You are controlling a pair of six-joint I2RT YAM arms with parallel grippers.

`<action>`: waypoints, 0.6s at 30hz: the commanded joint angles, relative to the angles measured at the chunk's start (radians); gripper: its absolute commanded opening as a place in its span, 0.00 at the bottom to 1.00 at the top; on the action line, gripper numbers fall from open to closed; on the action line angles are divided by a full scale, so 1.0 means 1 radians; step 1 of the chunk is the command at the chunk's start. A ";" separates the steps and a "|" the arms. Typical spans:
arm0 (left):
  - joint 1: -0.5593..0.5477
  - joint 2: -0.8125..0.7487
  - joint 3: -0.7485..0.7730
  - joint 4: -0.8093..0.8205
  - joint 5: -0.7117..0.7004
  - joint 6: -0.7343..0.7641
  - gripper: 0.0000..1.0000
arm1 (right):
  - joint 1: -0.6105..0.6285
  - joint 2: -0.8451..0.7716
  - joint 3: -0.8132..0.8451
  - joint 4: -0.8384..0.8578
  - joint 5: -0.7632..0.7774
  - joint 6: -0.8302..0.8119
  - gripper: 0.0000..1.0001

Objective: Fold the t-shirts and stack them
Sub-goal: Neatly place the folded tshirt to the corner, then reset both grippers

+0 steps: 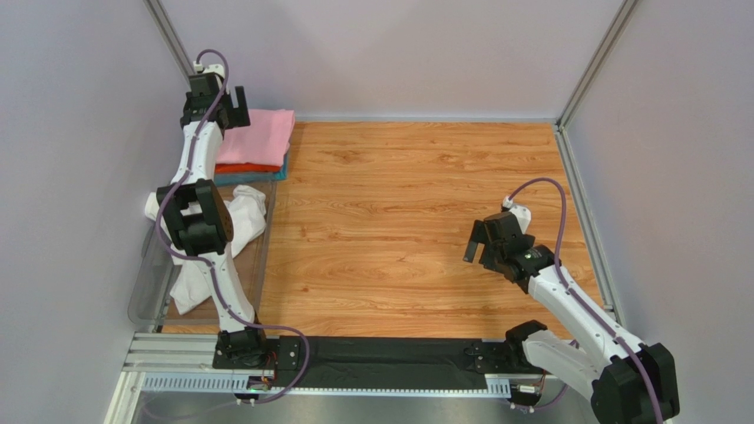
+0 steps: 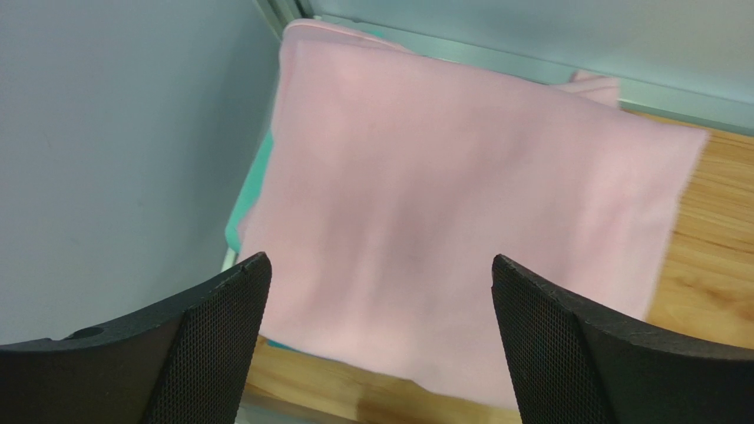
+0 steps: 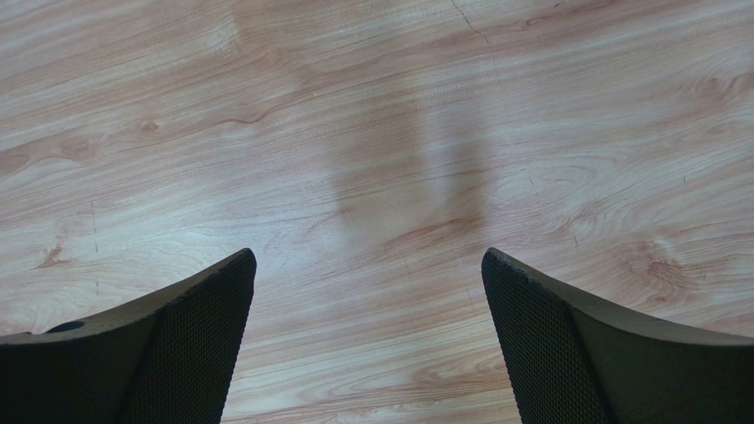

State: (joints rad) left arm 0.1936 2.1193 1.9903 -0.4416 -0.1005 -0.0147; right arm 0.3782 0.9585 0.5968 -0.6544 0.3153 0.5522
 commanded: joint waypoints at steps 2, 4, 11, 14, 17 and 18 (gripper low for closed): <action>-0.055 -0.131 -0.074 0.043 0.070 -0.088 1.00 | -0.001 -0.058 0.024 -0.002 -0.013 -0.014 1.00; -0.091 -0.171 -0.120 0.046 0.074 -0.099 1.00 | -0.001 -0.072 0.029 -0.013 -0.022 -0.012 1.00; -0.181 -0.338 -0.288 0.032 0.176 -0.300 1.00 | -0.001 -0.161 0.015 -0.024 -0.041 -0.015 1.00; -0.241 -0.452 -0.412 0.052 0.211 -0.327 1.00 | -0.001 -0.191 0.021 -0.025 -0.050 -0.021 1.00; -0.310 -0.583 -0.556 0.040 0.216 -0.366 1.00 | -0.001 -0.221 0.014 -0.025 -0.070 -0.020 1.00; -0.328 -0.657 -0.644 0.044 0.222 -0.381 1.00 | 0.001 -0.225 0.011 -0.022 -0.073 -0.018 1.00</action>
State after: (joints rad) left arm -0.0715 1.6264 1.4639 -0.4221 0.0784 -0.3107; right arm 0.3782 0.7559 0.5968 -0.6842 0.2592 0.5480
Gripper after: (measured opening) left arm 0.993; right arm 0.998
